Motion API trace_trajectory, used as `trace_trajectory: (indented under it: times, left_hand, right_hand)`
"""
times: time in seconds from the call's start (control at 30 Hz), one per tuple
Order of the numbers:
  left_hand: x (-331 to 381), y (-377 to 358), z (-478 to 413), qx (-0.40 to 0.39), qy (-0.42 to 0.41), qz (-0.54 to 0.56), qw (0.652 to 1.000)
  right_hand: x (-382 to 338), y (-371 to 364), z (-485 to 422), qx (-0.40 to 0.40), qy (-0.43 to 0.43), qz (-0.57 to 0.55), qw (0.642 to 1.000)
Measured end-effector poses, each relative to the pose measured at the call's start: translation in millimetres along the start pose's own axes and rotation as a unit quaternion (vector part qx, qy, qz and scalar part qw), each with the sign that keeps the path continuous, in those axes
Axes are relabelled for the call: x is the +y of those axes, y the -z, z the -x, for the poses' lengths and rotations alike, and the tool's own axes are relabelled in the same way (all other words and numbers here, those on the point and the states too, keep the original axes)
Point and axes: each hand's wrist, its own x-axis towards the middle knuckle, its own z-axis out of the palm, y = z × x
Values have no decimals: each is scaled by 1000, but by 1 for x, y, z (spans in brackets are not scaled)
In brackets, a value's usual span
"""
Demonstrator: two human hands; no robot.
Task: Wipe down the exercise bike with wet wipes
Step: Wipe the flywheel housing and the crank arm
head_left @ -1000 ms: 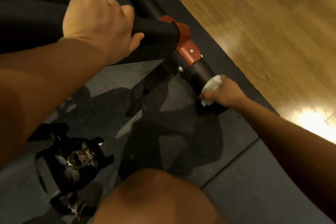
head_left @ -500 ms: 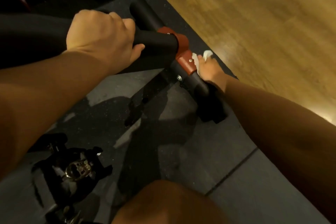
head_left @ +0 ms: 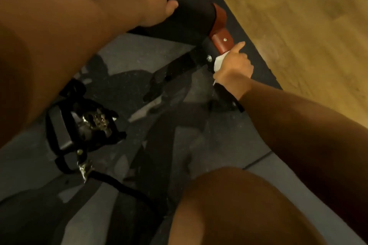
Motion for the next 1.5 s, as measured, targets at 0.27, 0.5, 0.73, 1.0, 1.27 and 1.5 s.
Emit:
trace_trajectory:
  times: [0.27, 0.5, 0.73, 1.0, 1.27, 1.5]
  left_hand:
    - [21, -11, 70, 114, -18, -47, 992]
    - [48, -39, 154, -91, 31, 336, 937]
    - [33, 18, 207, 51, 38, 413, 908]
    - [-28, 64, 246, 264, 223, 441, 829]
    - [-47, 58, 266, 223, 348, 583, 699]
    - [-77, 56, 252, 322, 364, 607, 629]
  right_hand:
    - [74, 6, 50, -82, 3, -36, 996]
    - [86, 11, 74, -118, -19, 21, 993]
    - [56, 27, 17, -211, 132, -140, 958]
    - [-127, 185, 211, -105, 337, -368, 860]
    - [-170, 170, 253, -326, 206, -467, 796]
    - [-194, 186, 261, -51, 337, -460, 820]
